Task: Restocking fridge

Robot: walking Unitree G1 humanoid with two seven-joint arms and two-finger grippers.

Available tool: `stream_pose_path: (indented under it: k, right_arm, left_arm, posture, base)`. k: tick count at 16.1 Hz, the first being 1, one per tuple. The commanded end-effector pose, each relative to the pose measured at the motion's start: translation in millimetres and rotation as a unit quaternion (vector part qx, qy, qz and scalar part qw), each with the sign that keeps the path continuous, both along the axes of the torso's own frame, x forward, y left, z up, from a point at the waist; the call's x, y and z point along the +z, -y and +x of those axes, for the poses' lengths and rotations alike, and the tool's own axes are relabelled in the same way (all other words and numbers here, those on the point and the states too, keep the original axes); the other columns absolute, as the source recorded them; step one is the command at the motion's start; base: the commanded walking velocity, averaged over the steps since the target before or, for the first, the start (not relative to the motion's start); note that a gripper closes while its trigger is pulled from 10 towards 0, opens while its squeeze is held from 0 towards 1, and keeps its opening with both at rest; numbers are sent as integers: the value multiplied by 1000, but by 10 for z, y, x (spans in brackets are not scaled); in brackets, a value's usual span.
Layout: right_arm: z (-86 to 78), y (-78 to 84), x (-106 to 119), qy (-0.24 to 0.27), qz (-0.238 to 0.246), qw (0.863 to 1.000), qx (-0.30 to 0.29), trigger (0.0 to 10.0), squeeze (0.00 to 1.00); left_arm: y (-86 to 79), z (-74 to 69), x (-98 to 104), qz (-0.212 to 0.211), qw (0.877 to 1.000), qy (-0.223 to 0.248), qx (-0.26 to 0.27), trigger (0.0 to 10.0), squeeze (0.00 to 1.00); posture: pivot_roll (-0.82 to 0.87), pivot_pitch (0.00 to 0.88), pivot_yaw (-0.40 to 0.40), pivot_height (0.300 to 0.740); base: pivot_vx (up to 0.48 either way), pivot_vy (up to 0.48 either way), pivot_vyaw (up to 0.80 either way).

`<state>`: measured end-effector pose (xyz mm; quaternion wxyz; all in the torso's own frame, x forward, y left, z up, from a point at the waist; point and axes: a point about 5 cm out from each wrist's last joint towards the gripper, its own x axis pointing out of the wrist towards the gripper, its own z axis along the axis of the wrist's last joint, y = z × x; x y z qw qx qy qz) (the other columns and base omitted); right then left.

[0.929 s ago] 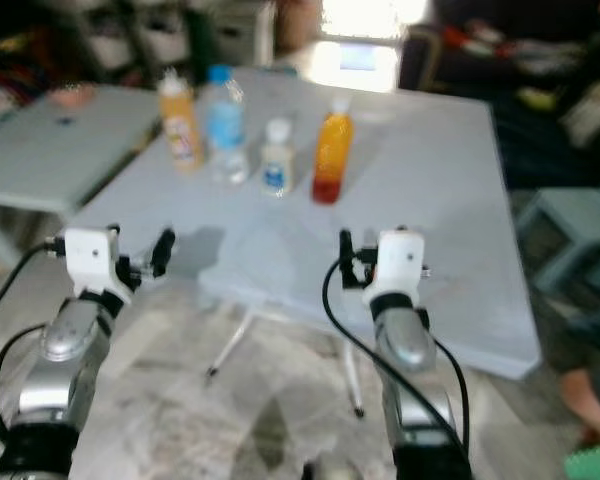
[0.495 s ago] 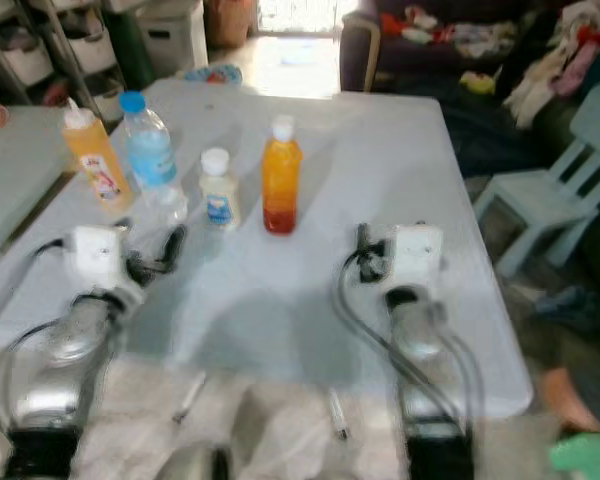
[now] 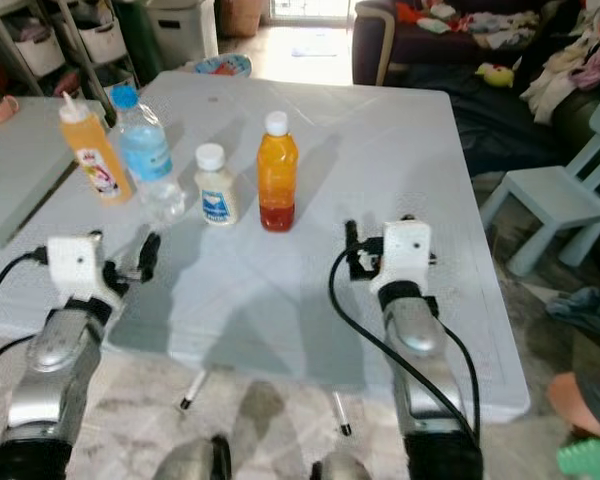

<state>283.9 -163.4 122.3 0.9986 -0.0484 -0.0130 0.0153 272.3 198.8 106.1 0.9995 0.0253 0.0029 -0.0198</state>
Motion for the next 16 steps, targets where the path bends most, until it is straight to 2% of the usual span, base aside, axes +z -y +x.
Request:
stream_pose_path:
  k: [1,3,6,12,14,16]
  right_arm:
    - [59,-41,204,42,-8,999,10,10000,0]
    - [98,-41,272,51,-4,999,10,10000,0]
    - [94,-51,303,61,-14,998,10,10000,0]
    - [54,-49,311,67,-29,997,4,10000,0]
    - [63,-72,421,90,-45,995,7,10000,0]
    - [101,-104,627,127,-48,991,10,10000,0]
  left_arm:
    - [-89,-57,26,8,1000,0,13,10000,0]
    - [-116,-87,57,-1,1000,7,27,10000,0]
    - [-63,-80,149,-17,999,21,36,10000,0]
    - [-4,-128,94,-22,999,5,29,10000,0]
    - [-6,-122,102,-21,999,5,29,10000,0]
    - [-17,-118,100,-21,999,5,30,10000,0]
  posture:
    - [-48,114,4,740]
    - [-49,120,1,740]
    - [-47,122,-1,740]
    - [-53,127,-1,740]
    - [-53,127,-1,740]
    - [-50,132,-2,740]
  base:
    - [0,0,800]
    - [0,0,800]
    - [0,0,800]
    - [0,0,0]
    - [0,0,0]
    - [0,0,0]
